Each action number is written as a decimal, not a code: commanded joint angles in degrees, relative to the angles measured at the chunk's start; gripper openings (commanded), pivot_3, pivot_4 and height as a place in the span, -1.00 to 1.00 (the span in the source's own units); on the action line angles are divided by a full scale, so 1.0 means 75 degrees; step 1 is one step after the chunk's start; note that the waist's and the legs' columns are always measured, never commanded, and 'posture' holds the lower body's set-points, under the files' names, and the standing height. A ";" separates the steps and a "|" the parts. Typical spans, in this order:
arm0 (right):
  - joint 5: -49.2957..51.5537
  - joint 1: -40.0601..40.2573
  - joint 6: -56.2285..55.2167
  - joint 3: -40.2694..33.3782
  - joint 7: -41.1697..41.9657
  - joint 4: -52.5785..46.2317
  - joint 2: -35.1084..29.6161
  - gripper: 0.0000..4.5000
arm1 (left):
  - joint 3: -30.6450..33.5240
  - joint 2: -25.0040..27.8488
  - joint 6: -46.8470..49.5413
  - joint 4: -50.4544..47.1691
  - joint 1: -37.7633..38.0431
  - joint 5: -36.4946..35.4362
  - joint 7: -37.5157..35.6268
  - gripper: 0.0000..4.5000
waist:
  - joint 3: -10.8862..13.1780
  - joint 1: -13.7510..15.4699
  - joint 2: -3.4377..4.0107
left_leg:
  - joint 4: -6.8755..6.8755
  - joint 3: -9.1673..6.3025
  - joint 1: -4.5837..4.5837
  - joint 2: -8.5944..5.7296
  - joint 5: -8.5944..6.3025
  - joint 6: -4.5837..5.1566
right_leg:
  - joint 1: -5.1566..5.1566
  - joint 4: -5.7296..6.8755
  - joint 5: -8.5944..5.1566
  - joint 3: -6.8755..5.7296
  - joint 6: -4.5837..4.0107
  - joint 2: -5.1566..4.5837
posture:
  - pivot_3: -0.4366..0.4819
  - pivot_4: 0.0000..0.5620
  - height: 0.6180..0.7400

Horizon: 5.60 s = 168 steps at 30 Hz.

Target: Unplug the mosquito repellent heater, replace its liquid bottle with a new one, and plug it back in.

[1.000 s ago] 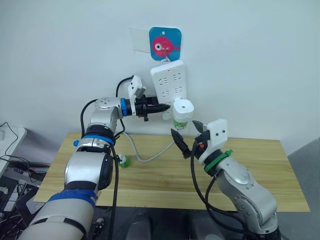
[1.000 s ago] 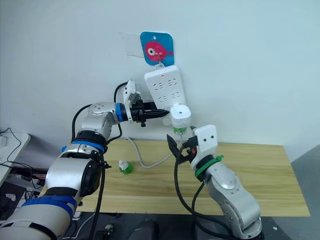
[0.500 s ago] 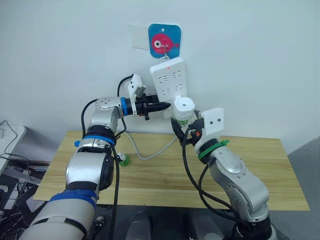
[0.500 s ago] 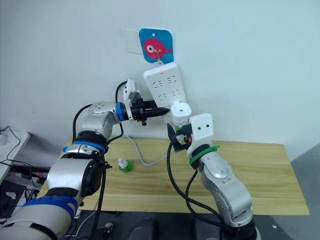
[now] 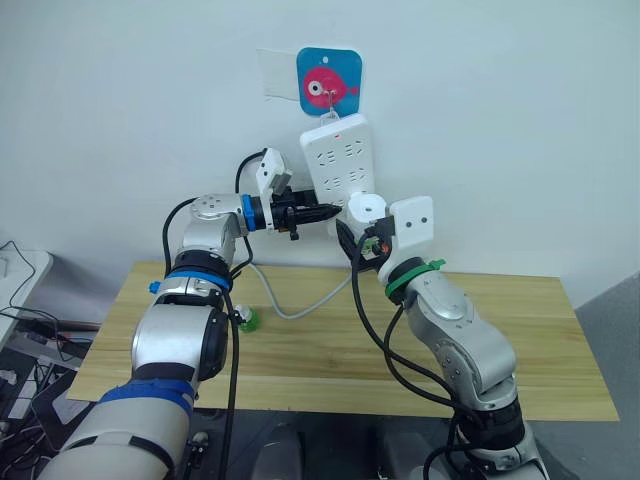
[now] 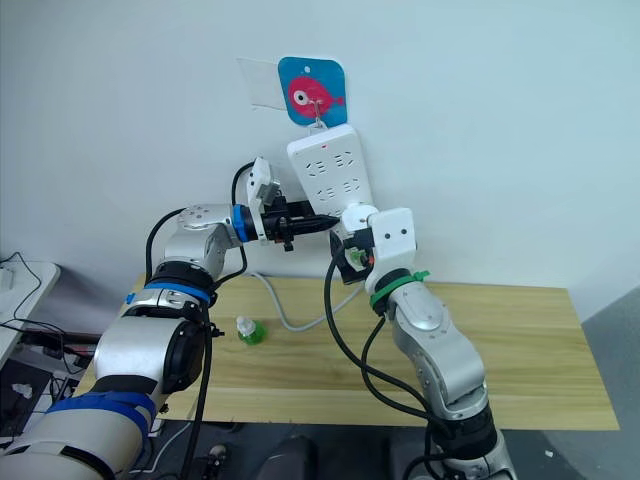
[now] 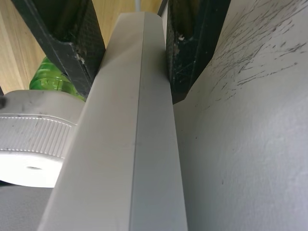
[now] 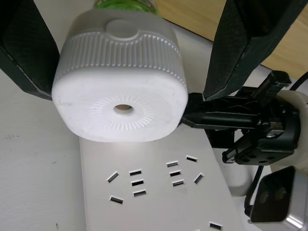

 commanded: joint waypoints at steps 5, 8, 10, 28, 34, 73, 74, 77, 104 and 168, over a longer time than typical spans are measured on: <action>-0.0099 -0.0010 -0.0343 -0.0077 0.0203 -0.0277 0.0007 0.32 | 0.0070 -0.0042 -0.0130 -0.0177 -0.0103 -0.0049 0.0180 -0.42 | 0.0000 0.0000 0.0000 | 0.0000 -0.0001 -0.0001 0.0000 0.0000 0.0000 | 0.0000 0.0000 0.0000 -0.0001 0.0000 0.0000 | -0.20 -0.34 1.00; -0.0120 0.0066 -0.0311 -0.0043 0.0251 -0.0319 0.0041 0.31 | 0.0068 -0.0051 -0.0185 -0.0156 -0.0076 -0.0034 0.0215 -0.42 | 0.0000 0.0002 0.0000 | 0.0000 -0.0002 -0.0002 0.0000 0.0000 0.0000 | 0.0000 -0.0001 0.0000 -0.0002 0.0000 0.0000 | -0.20 -0.34 1.00; -0.0153 0.0115 -0.0299 -0.0033 0.0273 -0.0358 0.0039 0.31 | 0.0071 -0.0059 -0.0206 -0.0129 -0.0071 -0.0014 0.0287 -0.42 | 0.0000 0.0010 0.0000 | -0.0001 -0.0003 -0.0003 0.0000 0.0000 0.0000 | 0.0000 -0.0003 0.0000 -0.0003 0.0000 0.0000 | -0.20 -0.35 1.00; 0.0380 0.0949 0.1139 -0.1047 0.0471 -0.2432 -0.0350 0.31 | 0.0164 0.0168 -0.0272 0.0227 -0.0144 0.0043 0.0556 -0.42 | 0.0000 -0.0004 0.0000 | -0.0001 -0.0010 -0.0002 -0.0002 0.0007 -0.0012 | 0.0006 -0.0006 0.0001 -0.0008 0.0002 -0.0001 | -0.22 -0.38 1.00; 0.1059 0.1070 0.1201 -0.2222 0.0847 -0.2663 -0.0624 0.31 | 0.0257 0.0586 -0.0038 -0.0093 0.0179 -0.0071 0.0425 0.56 | 0.0000 -0.0139 0.0001 | -0.0015 -0.0012 -0.0004 0.0000 0.0008 -0.0013 | 0.0000 -0.0005 -0.0003 -0.0011 -0.0005 0.0000 | -0.20 -0.40 1.00; 1.0272 0.1999 0.0072 -0.5178 -0.3427 -0.1257 0.0031 0.31 | -0.1684 -0.0240 -0.0481 -0.6547 0.4510 -0.0795 0.1403 0.99 | 0.0021 -0.0204 0.0052 | -0.0134 0.0011 0.0037 0.0001 0.0055 -0.0093 | -0.0014 0.0016 -0.0047 0.0011 -0.0024 -0.0012 | -0.24 -0.40 1.00; 1.0307 0.2024 -0.0002 -0.5093 -0.3447 -0.1272 -0.0094 0.31 | -0.1638 -0.0137 -0.0658 -0.6197 0.4365 -0.0752 0.1262 0.99 | 0.0021 -0.0205 0.0052 | -0.0132 0.0011 0.0038 0.0001 0.0056 -0.0093 | -0.0014 0.0018 -0.0048 0.0011 -0.0023 -0.0007 | -0.24 -0.40 1.00; 1.0389 0.2100 -0.0313 -0.4855 -0.3503 -0.1256 -0.0388 0.31 | -0.1561 0.0019 -0.1255 -0.5079 0.3874 -0.0622 0.0979 0.99 | 0.0021 -0.0200 0.0052 | -0.0128 0.0010 0.0039 0.0001 0.0056 -0.0092 | -0.0014 0.0023 -0.0048 0.0009 -0.0023 -0.0004 | -0.23 -0.40 1.00; 1.0207 0.2197 -0.2042 -0.3197 -0.3802 -0.1443 -0.0498 0.31 | -0.2001 -0.1913 -0.1194 -0.5705 0.3722 -0.0388 0.2292 0.99 | 0.0021 -0.0210 0.0052 | -0.0125 0.0001 0.0026 0.0002 0.0057 -0.0094 | -0.0012 0.0007 -0.0047 0.0005 -0.0023 -0.0005 | -0.27 -0.42 1.00; 1.3818 0.2568 -0.0070 -0.3581 -0.2119 -0.0319 -0.4431 0.99 | -0.2311 -0.1782 -0.2533 -0.4326 0.3024 -0.0445 0.0688 0.00 | 0.0015 -0.0356 0.0053 | -0.0119 0.0018 0.0026 -0.0006 0.0057 -0.0093 | -0.0006 0.0005 -0.0047 0.0015 -0.0024 -0.0005 | -0.35 -0.46 1.00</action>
